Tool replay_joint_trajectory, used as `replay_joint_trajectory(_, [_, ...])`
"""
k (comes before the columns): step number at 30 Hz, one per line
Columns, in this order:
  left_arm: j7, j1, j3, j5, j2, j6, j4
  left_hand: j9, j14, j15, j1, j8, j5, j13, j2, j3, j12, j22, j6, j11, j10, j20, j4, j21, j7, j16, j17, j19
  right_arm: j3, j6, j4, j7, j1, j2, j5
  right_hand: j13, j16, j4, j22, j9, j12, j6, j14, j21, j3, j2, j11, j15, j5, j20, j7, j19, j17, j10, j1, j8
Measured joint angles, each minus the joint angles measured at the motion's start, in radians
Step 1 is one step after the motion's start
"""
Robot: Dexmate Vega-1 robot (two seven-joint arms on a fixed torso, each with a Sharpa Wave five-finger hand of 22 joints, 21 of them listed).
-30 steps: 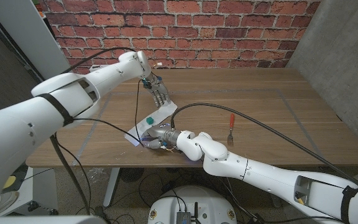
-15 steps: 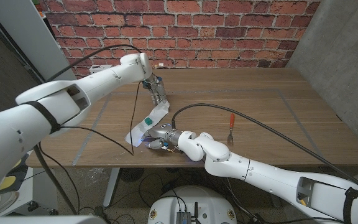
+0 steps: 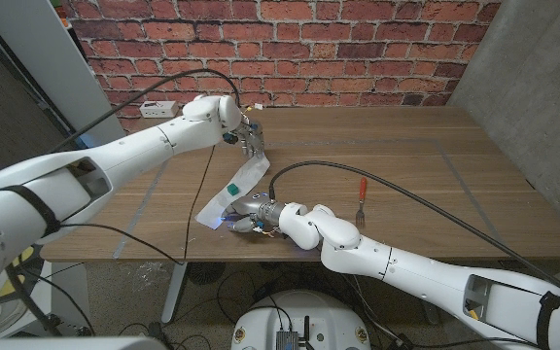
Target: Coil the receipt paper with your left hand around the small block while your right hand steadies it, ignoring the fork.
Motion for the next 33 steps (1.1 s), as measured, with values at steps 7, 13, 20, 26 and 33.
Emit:
replay_joint_trajectory(7, [0.035, 0.096, -0.025, 0.176, 0.077, -0.024, -0.193, -0.001, 0.004, -0.004, 0.008, -0.002, -0.001, 0.007, -0.003, -0.003, 0.011, 0.0, 0.008, 0.0, 0.0, -0.008, -0.001, 0.01, -0.002, 0.004, 0.009, -0.003, 0.005, -0.002, 0.013, 0.0, 0.009, 0.008, 0.004, 0.0, 0.006, 0.0, 0.001, 0.0, 0.0, 0.0, 0.005, 0.002, 0.0, 0.0, 0.0, -0.001, 0.0, 0.0, 0.0, 0.0, 0.0, 0.0, 0.0, 0.0])
replay_joint_trajectory(13, [0.048, 0.198, -0.062, 0.329, 0.133, -0.047, -0.33, -0.002, 0.006, -0.002, 0.01, -0.002, -0.002, 0.007, -0.005, -0.01, 0.019, 0.0, 0.008, 0.0, 0.0, -0.013, 0.001, 0.018, -0.002, 0.004, 0.014, -0.005, 0.007, -0.014, 0.024, 0.001, 0.019, 0.015, 0.006, 0.0, 0.006, 0.0, 0.008, 0.0, 0.0, 0.0, 0.009, 0.003, 0.0, 0.0, 0.004, -0.002, 0.0, 0.0, 0.0, 0.0, 0.004, 0.004, 0.0, 0.0])
replay_joint_trajectory(20, [0.055, 0.329, -0.118, 0.503, 0.179, -0.071, -0.45, -0.001, 0.015, -0.004, 0.017, -0.01, -0.002, 0.008, -0.009, -0.017, 0.03, 0.0, 0.009, 0.005, -0.005, -0.018, 0.0, 0.027, -0.002, 0.004, 0.018, -0.003, 0.007, -0.029, 0.035, 0.012, 0.035, 0.022, 0.007, 0.0, 0.006, 0.0, 0.021, 0.0, 0.0, 0.0, 0.01, 0.003, 0.0, 0.0, 0.006, -0.003, 0.0, 0.0, 0.0, 0.0, 0.005, 0.005, 0.0, 0.0])
replay_joint_trajectory(26, [0.065, 0.451, -0.177, 0.643, 0.207, -0.083, -0.525, -0.001, 0.019, -0.005, 0.018, -0.016, -0.002, 0.008, -0.008, -0.018, 0.03, -0.003, 0.017, 0.005, -0.005, -0.023, 0.001, 0.031, -0.003, 0.004, 0.018, -0.005, 0.005, -0.044, 0.045, 0.031, 0.055, 0.03, 0.008, 0.0, 0.006, 0.004, 0.02, 0.0, 0.0, 0.003, 0.01, 0.003, -0.004, 0.0, 0.006, -0.003, 0.0, 0.0, 0.004, 0.0, 0.005, 0.005, 0.0, 0.0])
replay_joint_trajectory(33, [0.137, 0.607, -0.255, 0.813, 0.233, -0.086, -0.575, -0.001, 0.037, -0.01, 0.021, -0.017, 0.004, 0.008, -0.011, -0.024, 0.038, -0.003, 0.021, 0.006, -0.005, -0.032, 0.003, 0.041, 0.0, 0.004, 0.027, -0.003, -0.01, -0.062, 0.059, 0.064, 0.089, 0.042, 0.003, -0.001, 0.006, 0.004, 0.019, 0.0, 0.0, 0.003, 0.01, 0.003, -0.004, 0.0, 0.006, -0.003, 0.0, 0.004, 0.004, -0.004, 0.005, 0.005, 0.0, 0.0])
